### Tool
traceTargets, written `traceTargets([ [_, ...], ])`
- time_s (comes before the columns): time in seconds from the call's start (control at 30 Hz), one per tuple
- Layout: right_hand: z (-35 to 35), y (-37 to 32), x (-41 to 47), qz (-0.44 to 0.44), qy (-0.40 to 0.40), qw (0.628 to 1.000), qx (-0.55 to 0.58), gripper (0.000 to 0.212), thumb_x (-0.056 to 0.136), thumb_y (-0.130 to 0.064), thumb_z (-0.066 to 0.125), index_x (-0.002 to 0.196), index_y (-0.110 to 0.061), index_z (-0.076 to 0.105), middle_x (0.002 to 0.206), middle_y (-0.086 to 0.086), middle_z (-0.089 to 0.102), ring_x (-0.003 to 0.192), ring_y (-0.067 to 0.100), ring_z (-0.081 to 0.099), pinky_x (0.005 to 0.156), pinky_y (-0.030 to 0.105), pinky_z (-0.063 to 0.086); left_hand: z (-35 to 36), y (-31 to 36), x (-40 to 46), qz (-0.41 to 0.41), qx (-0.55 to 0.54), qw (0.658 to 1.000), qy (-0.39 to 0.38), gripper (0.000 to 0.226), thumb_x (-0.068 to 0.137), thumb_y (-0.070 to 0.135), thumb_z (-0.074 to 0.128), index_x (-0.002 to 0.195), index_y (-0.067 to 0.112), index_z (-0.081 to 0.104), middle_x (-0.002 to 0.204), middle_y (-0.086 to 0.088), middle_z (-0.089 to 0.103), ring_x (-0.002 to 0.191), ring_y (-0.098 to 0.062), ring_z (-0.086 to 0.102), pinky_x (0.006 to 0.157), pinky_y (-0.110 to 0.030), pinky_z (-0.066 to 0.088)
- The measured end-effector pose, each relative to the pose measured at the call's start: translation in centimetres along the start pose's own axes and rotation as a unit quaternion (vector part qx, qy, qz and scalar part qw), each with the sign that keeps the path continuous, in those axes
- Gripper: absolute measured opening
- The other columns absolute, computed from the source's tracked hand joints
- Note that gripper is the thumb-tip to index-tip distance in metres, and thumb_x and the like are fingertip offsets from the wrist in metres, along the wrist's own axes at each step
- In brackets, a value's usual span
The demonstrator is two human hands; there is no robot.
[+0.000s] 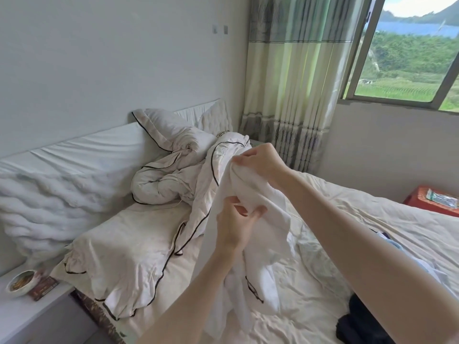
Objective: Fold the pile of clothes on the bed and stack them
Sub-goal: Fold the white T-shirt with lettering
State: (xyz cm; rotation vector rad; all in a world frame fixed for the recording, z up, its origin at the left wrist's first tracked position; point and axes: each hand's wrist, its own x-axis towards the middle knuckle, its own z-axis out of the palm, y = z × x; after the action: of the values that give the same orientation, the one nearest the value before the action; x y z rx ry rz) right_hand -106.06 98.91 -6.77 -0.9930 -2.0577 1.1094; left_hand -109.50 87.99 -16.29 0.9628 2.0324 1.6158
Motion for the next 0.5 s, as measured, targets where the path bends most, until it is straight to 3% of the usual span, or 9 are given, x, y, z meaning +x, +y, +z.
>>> traceTargets([
  [0.03, 0.0, 0.0, 0.1, 0.002, 0.007, 1.000, -0.002, 0.026, 0.080, -0.025, 0.074, 0.064, -0.008, 0.064, 0.052, -0.001, 0.034, 0.049, 0.013, 0.026, 0.044, 0.022, 0.021, 0.3, 0.2, 0.2, -0.016, -0.013, 1.000, 0.001, 0.028, 0.075, 0.032, 0.078, 0.090, 0.017, 0.060, 0.075, 0.009, 0.065, 0.076, -0.005, 0.062, 0.066, -0.003, 0.042],
  [0.1, -0.3, 0.3, 0.2, 0.009, 0.023, 1.000, 0.002, 0.029, 0.080, -0.025, 0.074, 0.070, 0.001, 0.069, 0.055, 0.001, 0.039, 0.052, 0.014, 0.030, 0.048, 0.023, 0.025, 0.3, 0.6, 0.8, -0.035, -0.043, 0.998, -0.010, 0.011, 0.082, 0.019, 0.072, 0.073, 0.016, 0.065, 0.067, 0.003, 0.067, 0.075, -0.019, 0.067, 0.083, -0.029, 0.054],
  [0.13, -0.5, 0.7, 0.2, 0.019, 0.032, 0.999, 0.009, 0.029, 0.080, -0.025, 0.074, 0.080, 0.004, 0.072, 0.060, 0.003, 0.043, 0.054, 0.013, 0.033, 0.050, 0.024, 0.028, 0.1, 0.8, 1.1, -0.037, -0.055, 0.998, -0.016, 0.017, 0.084, 0.014, 0.069, 0.067, 0.017, 0.065, 0.064, 0.000, 0.067, 0.074, -0.022, 0.067, 0.084, -0.039, 0.055],
  [0.2, -1.0, 1.4, 0.1, 0.050, 0.040, 0.997, 0.039, 0.032, 0.081, -0.023, 0.074, 0.092, 0.007, 0.071, 0.064, 0.006, 0.045, 0.052, 0.012, 0.035, 0.049, 0.023, 0.030, -0.7, 0.7, 1.7, -0.038, -0.054, 0.997, -0.030, 0.018, 0.084, 0.015, 0.068, 0.066, 0.018, 0.065, 0.067, -0.002, 0.068, 0.076, -0.023, 0.067, 0.085, -0.044, 0.054],
  [0.27, -1.3, 1.8, 0.2, 0.070, 0.047, 0.993, 0.080, 0.030, 0.081, -0.018, 0.074, 0.094, 0.009, 0.070, 0.068, 0.009, 0.053, 0.057, 0.017, 0.044, 0.052, 0.025, 0.038, -1.0, 0.5, 1.8, -0.037, -0.015, 0.997, -0.066, 0.019, 0.079, 0.031, 0.074, 0.078, 0.015, 0.064, 0.079, -0.001, 0.069, 0.085, -0.020, 0.066, 0.087, -0.037, 0.053],
  [0.37, -1.2, 1.3, 0.4, 0.064, 0.070, 0.990, 0.108, 0.025, 0.080, -0.014, 0.074, 0.092, 0.008, 0.071, 0.085, 0.021, 0.067, 0.073, 0.022, 0.054, 0.070, 0.040, 0.052, 0.5, -0.1, 0.3, -0.042, 0.081, 0.991, -0.097, 0.037, 0.072, 0.046, 0.077, 0.083, 0.016, 0.059, 0.077, 0.008, 0.064, 0.075, -0.004, 0.060, 0.065, -0.012, 0.042],
  [0.43, -1.3, 0.9, 0.6, 0.066, 0.089, 0.987, 0.114, 0.022, 0.079, -0.014, 0.075, 0.090, 0.004, 0.072, 0.096, 0.022, 0.070, 0.076, 0.022, 0.059, 0.080, 0.041, 0.054, 1.6, -0.4, -0.8, -0.024, 0.072, 0.994, -0.073, 0.034, 0.075, 0.035, 0.076, 0.073, 0.004, 0.063, 0.061, 0.003, 0.064, 0.052, 0.002, 0.057, 0.051, -0.010, 0.037],
  [0.5, -1.9, 1.2, 0.7, 0.057, 0.109, 0.988, 0.096, 0.016, 0.079, -0.016, 0.076, 0.085, -0.001, 0.074, 0.096, 0.019, 0.071, 0.075, 0.019, 0.059, 0.080, 0.037, 0.055, 1.7, -0.3, -0.8, -0.018, 0.041, 0.997, -0.056, 0.028, 0.078, 0.021, 0.072, 0.068, -0.003, 0.062, 0.049, 0.003, 0.058, 0.039, 0.002, 0.054, 0.043, -0.009, 0.036],
])
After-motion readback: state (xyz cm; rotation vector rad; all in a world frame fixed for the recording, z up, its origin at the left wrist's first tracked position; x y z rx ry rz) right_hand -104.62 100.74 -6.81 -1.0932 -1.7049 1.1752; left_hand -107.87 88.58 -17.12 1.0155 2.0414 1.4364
